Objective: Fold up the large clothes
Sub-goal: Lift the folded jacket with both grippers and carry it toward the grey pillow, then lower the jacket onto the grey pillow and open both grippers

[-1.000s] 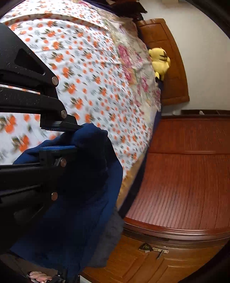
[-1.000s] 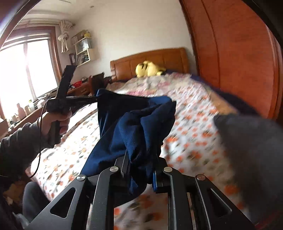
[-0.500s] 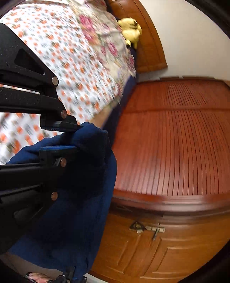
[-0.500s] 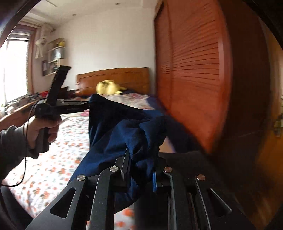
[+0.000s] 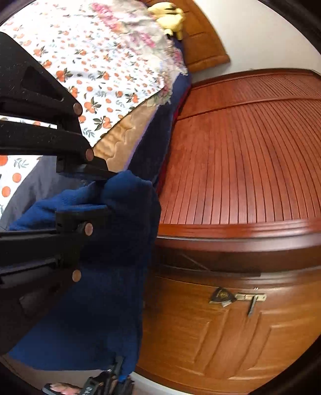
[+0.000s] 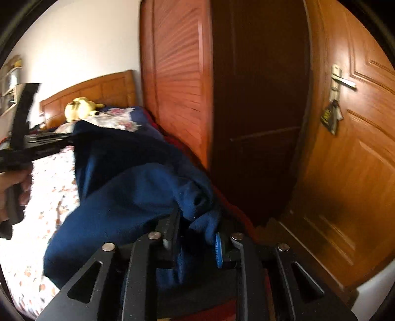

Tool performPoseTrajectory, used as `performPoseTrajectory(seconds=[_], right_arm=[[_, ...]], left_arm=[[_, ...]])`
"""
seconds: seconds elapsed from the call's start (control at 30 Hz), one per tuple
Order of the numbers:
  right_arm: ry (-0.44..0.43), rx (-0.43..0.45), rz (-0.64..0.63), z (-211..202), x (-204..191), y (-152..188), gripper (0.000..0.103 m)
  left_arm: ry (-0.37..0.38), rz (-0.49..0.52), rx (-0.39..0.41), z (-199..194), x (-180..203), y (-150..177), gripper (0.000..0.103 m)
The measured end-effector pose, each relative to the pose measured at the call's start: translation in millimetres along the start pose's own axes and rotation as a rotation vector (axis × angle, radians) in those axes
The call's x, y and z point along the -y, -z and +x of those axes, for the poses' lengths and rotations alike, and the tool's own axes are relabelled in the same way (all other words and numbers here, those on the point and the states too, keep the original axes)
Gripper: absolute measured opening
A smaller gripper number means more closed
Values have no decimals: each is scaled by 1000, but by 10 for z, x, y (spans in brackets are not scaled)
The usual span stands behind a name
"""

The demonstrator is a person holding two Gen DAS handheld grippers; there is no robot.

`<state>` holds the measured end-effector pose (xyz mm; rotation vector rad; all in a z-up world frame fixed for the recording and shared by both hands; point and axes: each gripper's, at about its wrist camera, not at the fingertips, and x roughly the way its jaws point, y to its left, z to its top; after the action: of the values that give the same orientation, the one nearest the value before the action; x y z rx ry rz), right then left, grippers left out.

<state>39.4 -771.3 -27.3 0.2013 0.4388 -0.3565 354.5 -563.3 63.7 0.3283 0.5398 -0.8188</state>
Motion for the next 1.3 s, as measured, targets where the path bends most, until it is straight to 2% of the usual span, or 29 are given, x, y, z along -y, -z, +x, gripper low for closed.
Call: performPoseTrajectory(seconds=[0.03, 0.1, 0.17, 0.2, 0.23, 0.27, 0.4, 0.53, 0.67, 0.8, 0.87, 0.93, 1.03, 1.13, 1.2, 1.3], right_arm=[[11, -2, 2, 145, 5, -137, 25], [50, -6, 11, 98, -24, -161, 34], [78, 4, 22, 28, -42, -203, 40], [91, 15, 33, -30, -40, -238, 43], [101, 29, 37, -74, -119, -241, 45], [106, 39, 31, -31, -194, -295, 48], [71, 73, -17, -273, -550, -294, 49], [-31, 83, -96, -420, -926, -226, 49], [-127, -13, -111, -217, -1161, -226, 49], [-60, -89, -126, -2, -1184, -209, 49], [-63, -151, -110, 87, -1066, -142, 49], [-28, -170, -105, 117, -946, -40, 49], [-51, -205, -43, 241, -799, 173, 49], [-55, -177, 13, 181, -685, 303, 49], [-50, -173, 23, 235, -656, 269, 49], [11, -147, 10, 101, -701, 229, 49]], left_arm=[[19, 1, 0, -33, 6, 10, 32], [78, -9, 15, -151, 9, 49, 48], [105, -5, 28, -286, 19, 104, 59], [113, -1, 41, -404, 13, 161, 75], [120, -2, 49, -481, 6, 213, 84], [129, -4, 54, -552, 16, 265, 84], [151, -21, 55, -840, -18, 546, 85], [149, -40, 57, -1059, -103, 818, 85], [128, -54, 66, -1311, -214, 1052, 87], [86, -50, 93, -1545, -283, 1175, 93], [72, -55, 104, -1677, -316, 1244, 94], [60, -65, 110, -1798, -346, 1309, 95], [45, -73, 121, -1955, -372, 1414, 96], [36, -88, 136, -2134, -401, 1551, 96], [22, -96, 140, -2257, -424, 1622, 96], [-14, -93, 151, -2411, -445, 1692, 96]])
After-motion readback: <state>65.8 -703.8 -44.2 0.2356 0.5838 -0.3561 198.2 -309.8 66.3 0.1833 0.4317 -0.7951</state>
